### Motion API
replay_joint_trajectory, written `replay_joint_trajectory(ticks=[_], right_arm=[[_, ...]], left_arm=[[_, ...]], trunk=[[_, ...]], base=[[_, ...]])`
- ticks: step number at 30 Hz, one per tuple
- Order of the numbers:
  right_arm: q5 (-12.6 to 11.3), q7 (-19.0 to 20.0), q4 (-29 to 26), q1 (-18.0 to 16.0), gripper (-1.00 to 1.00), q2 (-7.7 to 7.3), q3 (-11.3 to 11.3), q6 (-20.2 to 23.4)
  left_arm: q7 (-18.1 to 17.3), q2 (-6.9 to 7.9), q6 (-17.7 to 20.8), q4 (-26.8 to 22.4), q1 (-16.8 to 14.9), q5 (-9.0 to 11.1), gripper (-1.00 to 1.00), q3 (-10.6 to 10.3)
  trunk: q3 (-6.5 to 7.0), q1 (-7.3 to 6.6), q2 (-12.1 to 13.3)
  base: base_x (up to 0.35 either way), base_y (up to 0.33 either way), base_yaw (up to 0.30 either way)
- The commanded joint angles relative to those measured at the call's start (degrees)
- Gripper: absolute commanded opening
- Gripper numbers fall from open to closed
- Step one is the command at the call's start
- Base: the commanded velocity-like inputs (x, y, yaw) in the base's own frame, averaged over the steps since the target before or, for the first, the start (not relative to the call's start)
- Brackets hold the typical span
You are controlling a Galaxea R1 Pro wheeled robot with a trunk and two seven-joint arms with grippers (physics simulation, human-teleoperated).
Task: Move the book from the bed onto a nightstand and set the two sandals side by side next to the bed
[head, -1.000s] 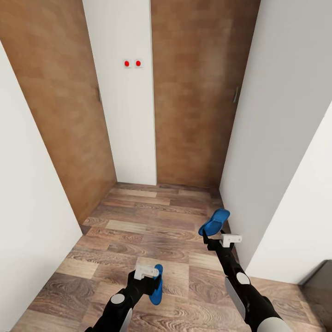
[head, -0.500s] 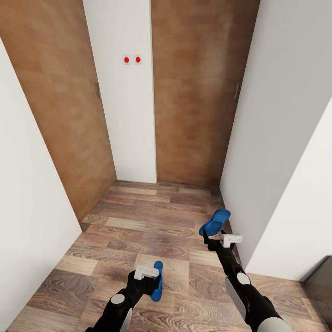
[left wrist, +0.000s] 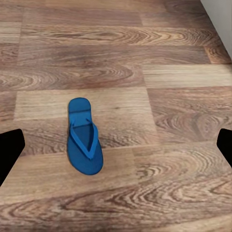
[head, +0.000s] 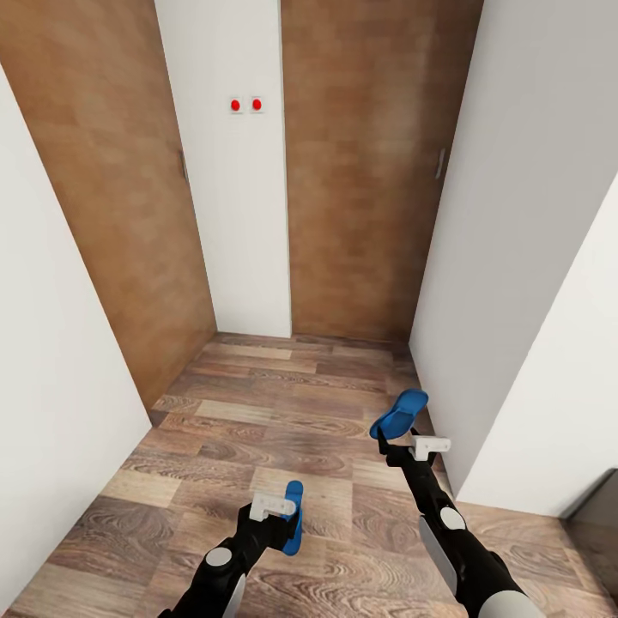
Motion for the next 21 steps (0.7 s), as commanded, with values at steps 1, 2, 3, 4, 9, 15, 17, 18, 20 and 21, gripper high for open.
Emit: replay_joint_trajectory(ticks=[1,2,3,4,9,15,17,18,20,21], right_arm=[[-0.61,0.26,0.05,-0.04,-1.0,-0.06,0.19,-0.21],[-0.61,0.26,0.05,-0.04,-1.0,-0.06,0.19,-0.21],[-0.61,0.26,0.03,-0.04,-1.0,-0.06,0.19,-0.21],[-0.61,0.26,0.03,-0.04,-1.0,-0.06,0.19,-0.21],[-0.61,0.26,-0.03,-0.04,-1.0,-0.06,0.25,-0.21],[-0.61,0.26,-0.04,-0.04,-1.0,-0.06,0.27,-0.21],[-0.61,0.26,-0.04,-0.04,-1.0,-0.06,0.28,-0.21],[-0.61,0.26,-0.04,-0.04,-1.0,-0.06,0.28,-0.21],[-0.61,0.26,-0.04,-0.04,-1.0,-0.06,0.28,-0.21],[-0.61,0.26,-0.04,-0.04,-1.0,-0.06,0.28,-0.21]], left_arm=[[-0.28,0.0,0.27,-0.13,0.0,-0.36,1.0,0.09],[-0.29,0.02,0.22,-0.11,0.0,-0.35,1.0,0.1],[-0.3,0.03,0.18,-0.11,0.01,-0.35,1.0,0.1],[-0.3,0.03,0.17,-0.1,0.01,-0.35,1.0,0.09],[-0.23,0.05,0.2,-0.1,0.01,-0.34,1.0,0.1],[-0.23,0.05,0.13,-0.11,0.01,-0.34,1.0,0.11],[-0.23,0.05,0.13,-0.1,0.01,-0.34,1.0,0.11],[-0.23,0.05,0.13,-0.1,0.01,-0.34,1.0,0.11],[-0.23,0.05,0.13,-0.1,0.01,-0.3,1.0,0.11],[-0.21,0.05,0.13,-0.09,0.01,-0.28,1.0,0.13]], trunk=[[-0.05,-0.01,-0.02],[-0.05,-0.01,-0.02],[-0.05,-0.01,-0.02],[-0.05,-0.01,-0.02],[-0.05,-0.01,-0.02],[-0.05,-0.01,-0.02],[-0.05,-0.01,-0.02],[-0.05,-0.01,-0.02],[-0.05,-0.01,-0.02],[-0.05,-0.01,-0.02]], base=[[0.0,0.0,0.0],[0.0,0.0,0.0],[0.0,0.0,0.0],[0.0,0.0,0.0],[0.086,-0.074,0.0],[0.129,-0.118,0.0],[0.027,-0.025,0.0],[0.015,-0.014,0.0],[0.05,-0.058,0.0],[0.12,-0.117,0.0]])
